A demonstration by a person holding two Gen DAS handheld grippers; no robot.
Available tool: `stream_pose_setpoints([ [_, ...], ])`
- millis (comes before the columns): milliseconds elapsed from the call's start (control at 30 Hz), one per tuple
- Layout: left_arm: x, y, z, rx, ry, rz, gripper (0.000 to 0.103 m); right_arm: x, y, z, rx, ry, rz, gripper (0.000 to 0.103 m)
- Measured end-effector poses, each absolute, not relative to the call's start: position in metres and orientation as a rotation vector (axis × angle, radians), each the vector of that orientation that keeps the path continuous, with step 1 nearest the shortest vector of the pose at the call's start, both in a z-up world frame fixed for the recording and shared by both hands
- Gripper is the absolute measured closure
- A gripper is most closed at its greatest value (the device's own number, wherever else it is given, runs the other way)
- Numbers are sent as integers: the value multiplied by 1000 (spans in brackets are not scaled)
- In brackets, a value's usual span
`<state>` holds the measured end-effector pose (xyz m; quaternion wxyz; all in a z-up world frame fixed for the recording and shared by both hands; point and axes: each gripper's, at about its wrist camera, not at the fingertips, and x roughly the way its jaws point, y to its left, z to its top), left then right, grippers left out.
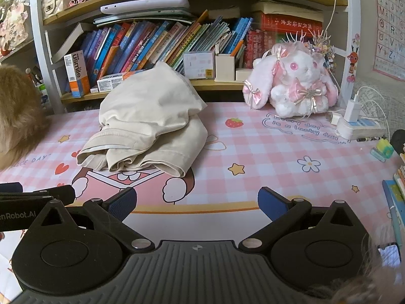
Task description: Fold clothes
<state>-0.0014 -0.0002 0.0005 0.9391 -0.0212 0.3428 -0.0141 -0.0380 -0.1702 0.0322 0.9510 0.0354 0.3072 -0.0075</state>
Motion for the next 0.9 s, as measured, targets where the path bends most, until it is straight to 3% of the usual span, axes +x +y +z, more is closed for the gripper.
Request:
stream_pose_setpoints([
  [900,1,-1,-2,-47,715,-25,0,-37,-170,32,79,627,-11,0],
])
